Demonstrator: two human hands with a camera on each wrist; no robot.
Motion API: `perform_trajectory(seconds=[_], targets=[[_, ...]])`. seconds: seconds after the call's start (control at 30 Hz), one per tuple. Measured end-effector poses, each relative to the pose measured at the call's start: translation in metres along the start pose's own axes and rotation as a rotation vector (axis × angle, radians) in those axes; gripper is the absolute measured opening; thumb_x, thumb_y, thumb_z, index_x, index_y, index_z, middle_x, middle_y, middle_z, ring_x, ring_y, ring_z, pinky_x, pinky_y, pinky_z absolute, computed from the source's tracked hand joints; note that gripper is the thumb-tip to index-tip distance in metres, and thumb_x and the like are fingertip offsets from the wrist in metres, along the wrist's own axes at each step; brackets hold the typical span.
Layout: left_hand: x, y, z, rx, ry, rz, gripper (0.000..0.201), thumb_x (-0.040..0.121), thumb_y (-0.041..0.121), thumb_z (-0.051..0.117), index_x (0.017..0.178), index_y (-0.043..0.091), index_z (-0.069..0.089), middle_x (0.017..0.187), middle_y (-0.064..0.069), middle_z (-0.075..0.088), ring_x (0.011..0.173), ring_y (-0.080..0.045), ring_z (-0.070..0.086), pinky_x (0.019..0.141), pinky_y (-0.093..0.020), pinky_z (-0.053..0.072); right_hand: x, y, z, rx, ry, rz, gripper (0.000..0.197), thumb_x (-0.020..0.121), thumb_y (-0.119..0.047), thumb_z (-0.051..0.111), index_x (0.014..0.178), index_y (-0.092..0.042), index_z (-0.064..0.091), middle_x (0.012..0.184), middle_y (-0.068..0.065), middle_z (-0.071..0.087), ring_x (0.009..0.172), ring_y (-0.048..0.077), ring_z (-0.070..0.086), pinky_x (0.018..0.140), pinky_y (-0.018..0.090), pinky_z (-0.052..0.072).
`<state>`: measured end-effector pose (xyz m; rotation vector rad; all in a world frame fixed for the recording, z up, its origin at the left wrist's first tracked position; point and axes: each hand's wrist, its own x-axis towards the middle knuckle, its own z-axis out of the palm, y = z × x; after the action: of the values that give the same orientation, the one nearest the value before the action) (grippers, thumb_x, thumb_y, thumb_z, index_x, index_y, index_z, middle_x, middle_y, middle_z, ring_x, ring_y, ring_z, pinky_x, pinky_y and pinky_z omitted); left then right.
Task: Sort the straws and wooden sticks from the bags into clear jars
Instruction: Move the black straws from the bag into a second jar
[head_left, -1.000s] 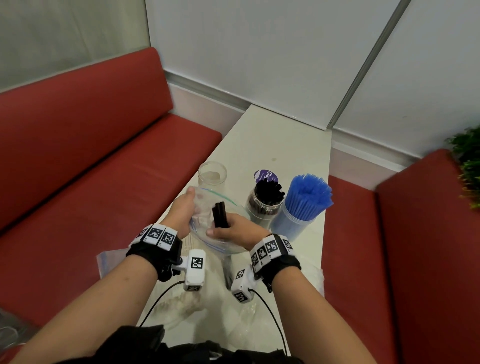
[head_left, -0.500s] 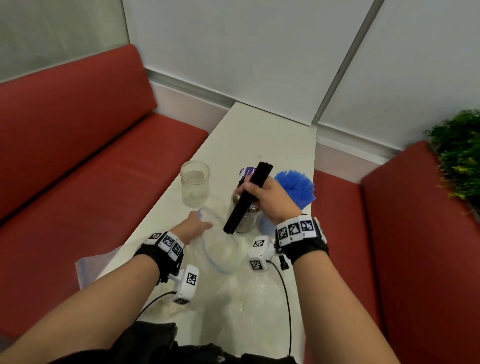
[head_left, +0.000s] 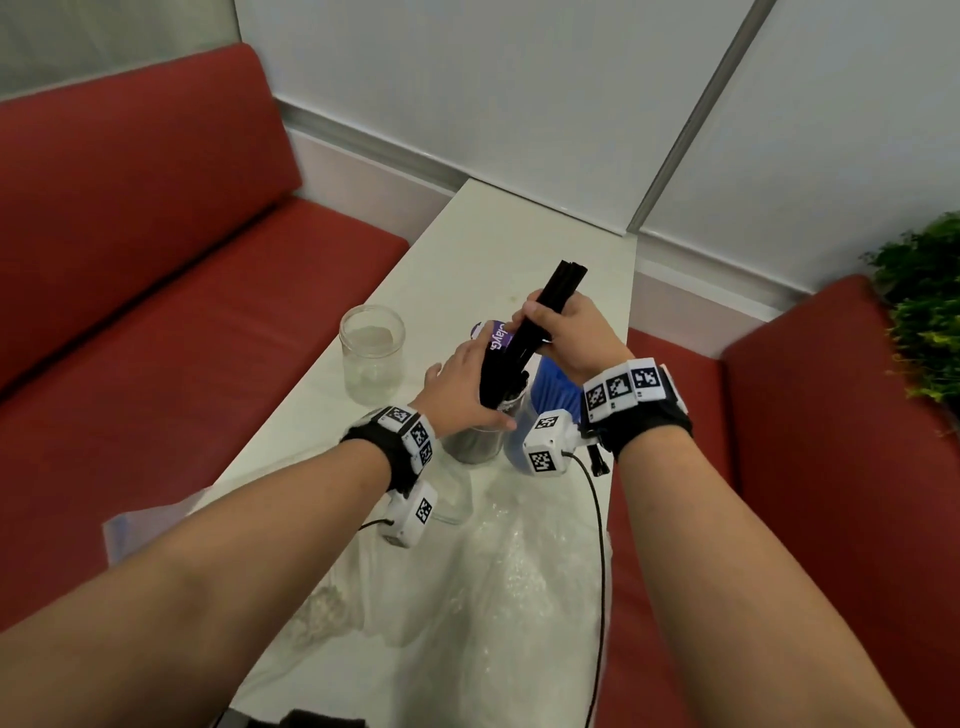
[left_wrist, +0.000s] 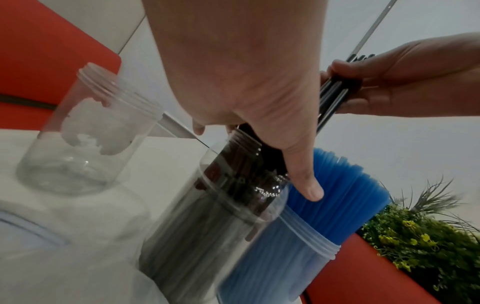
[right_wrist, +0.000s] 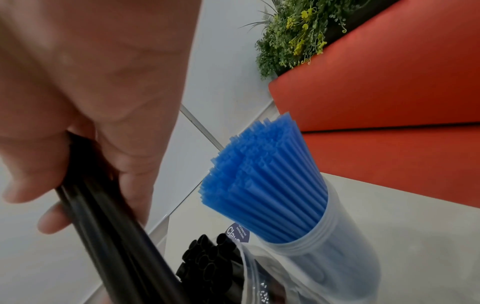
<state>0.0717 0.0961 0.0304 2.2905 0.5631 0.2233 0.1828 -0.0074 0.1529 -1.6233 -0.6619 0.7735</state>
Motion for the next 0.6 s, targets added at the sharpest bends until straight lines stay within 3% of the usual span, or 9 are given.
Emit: perform_trajectory(seconds=[0.17, 0.33, 0.4, 0.47, 0.6], targets=[[0.004, -0.006, 0.007, -0.085, 0.099, -0.007, 0.120, 0.055, 0.047, 0.083, 0.150, 0.034, 0.011, 0.143, 0.005, 0.041, 0.132, -0.017, 0.042, 0.105, -0.051, 0.033, 0.006, 0.003, -0.005, 0.107, 0.026, -0.033, 0.009, 0.103, 0.001, 0.045, 0.110, -0.003, 0.049, 0.089, 0.014, 0.060, 0.099, 0.035, 0.064, 0.100, 0.055, 0.050], [0.004, -0.007, 0.007, -0.162, 0.087, -0.053, 0.124, 0.051, 0.052, 0.084, 0.147, 0.037, 0.008, 0.139, 0.013, 0.043, 0.129, -0.014, 0.047, 0.104, -0.049, 0.033, 0.013, -0.002, -0.011, 0.095, 0.084, -0.072, 0.008, 0.102, 0.004, 0.045, 0.105, -0.003, 0.050, 0.086, 0.015, 0.059, 0.094, 0.034, 0.063, 0.091, 0.045, 0.055], [0.004, -0.005, 0.006, -0.188, 0.089, -0.058, 0.122, 0.050, 0.050, 0.084, 0.145, 0.041, 0.007, 0.133, 0.016, 0.045, 0.126, -0.014, 0.048, 0.102, -0.050, 0.036, 0.014, 0.004, -0.005, 0.019, 0.091, -0.074, 0.006, 0.101, 0.003, 0.048, 0.102, -0.003, 0.051, 0.085, 0.015, 0.060, 0.090, 0.032, 0.063, 0.086, 0.047, 0.054], [0.004, -0.003, 0.005, -0.207, 0.097, -0.057, 0.118, 0.051, 0.044, 0.085, 0.141, 0.045, 0.009, 0.127, 0.018, 0.046, 0.123, -0.014, 0.050, 0.100, -0.052, 0.038, 0.010, 0.015, 0.010, -0.118, 0.098, -0.077, 0.002, 0.099, -0.002, 0.054, 0.100, -0.003, 0.054, 0.088, 0.017, 0.064, 0.087, 0.030, 0.063, 0.089, 0.052, 0.052], [0.005, -0.005, 0.007, -0.247, 0.081, -0.064, 0.123, 0.056, 0.032, 0.088, 0.152, 0.034, 0.010, 0.136, 0.019, 0.049, 0.128, -0.011, 0.048, 0.103, -0.052, 0.037, 0.002, 0.055, 0.041, -0.381, 0.091, -0.005, 0.014, 0.091, -0.011, 0.068, 0.105, -0.010, 0.063, 0.097, 0.008, 0.070, 0.093, 0.021, 0.067, 0.094, 0.045, 0.054]])
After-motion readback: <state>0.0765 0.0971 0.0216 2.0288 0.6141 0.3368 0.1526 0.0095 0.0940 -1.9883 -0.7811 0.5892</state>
